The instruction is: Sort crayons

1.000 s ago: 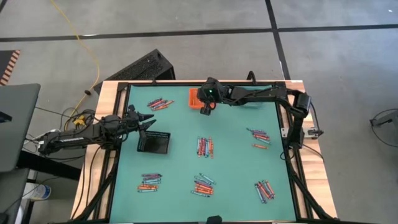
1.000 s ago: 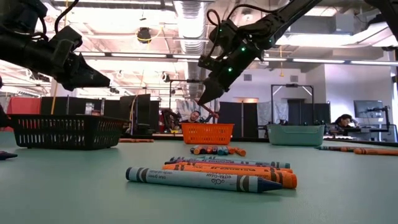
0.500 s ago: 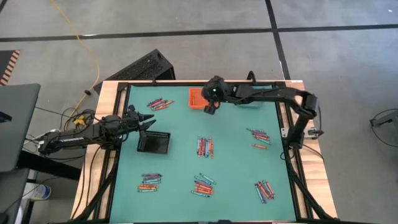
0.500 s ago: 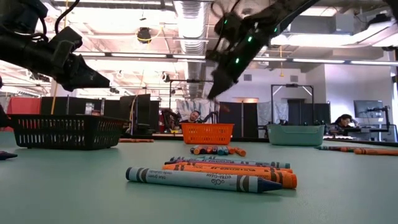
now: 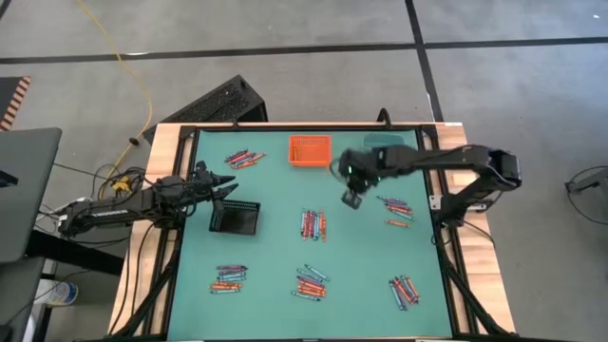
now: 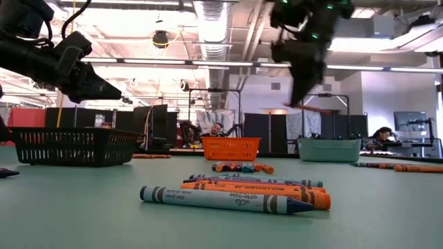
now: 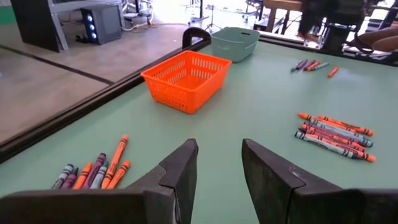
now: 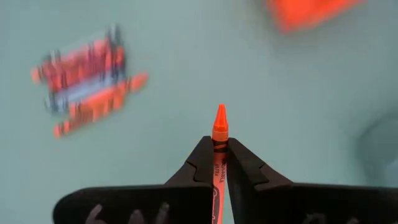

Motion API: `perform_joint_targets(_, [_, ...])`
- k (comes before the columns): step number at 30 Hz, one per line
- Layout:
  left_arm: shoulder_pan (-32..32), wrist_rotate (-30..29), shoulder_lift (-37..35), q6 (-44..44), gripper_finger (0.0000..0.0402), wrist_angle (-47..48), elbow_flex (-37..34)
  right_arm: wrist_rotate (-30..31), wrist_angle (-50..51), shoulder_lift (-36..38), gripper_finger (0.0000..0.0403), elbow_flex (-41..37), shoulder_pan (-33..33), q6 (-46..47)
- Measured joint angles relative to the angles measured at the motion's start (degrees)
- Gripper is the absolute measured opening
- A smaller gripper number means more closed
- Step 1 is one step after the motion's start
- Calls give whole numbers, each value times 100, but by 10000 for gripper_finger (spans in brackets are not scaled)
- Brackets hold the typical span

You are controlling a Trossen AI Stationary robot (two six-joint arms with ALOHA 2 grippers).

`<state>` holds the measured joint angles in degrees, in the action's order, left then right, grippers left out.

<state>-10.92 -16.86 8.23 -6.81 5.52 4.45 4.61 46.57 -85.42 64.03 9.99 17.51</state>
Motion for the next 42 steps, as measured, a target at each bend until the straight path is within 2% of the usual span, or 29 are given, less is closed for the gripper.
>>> perform_joint_targets(5, [0, -2, 0, -119, 116, 41, 0, 282, -54, -3, 31, -747, -568, 930])
perform_joint_targets(9, [0, -2, 0, -341, 116, 46, 0, 285, -35, -11, 31, -1094, -729, 1423])
perform_joint_targets(22, [0, -35, 1, -291, 116, 168, 0, 287, -35, -5, 31, -1653, -729, 1233])
perform_joint_targets(29, [0, -35, 0, -291, 116, 164, 0, 296, -94, -5, 31, -1661, -733, 765])
perform_joint_targets(42, [0, -44, 0, -291, 116, 157, 0, 294, -90, -5, 31, -1659, -733, 735])
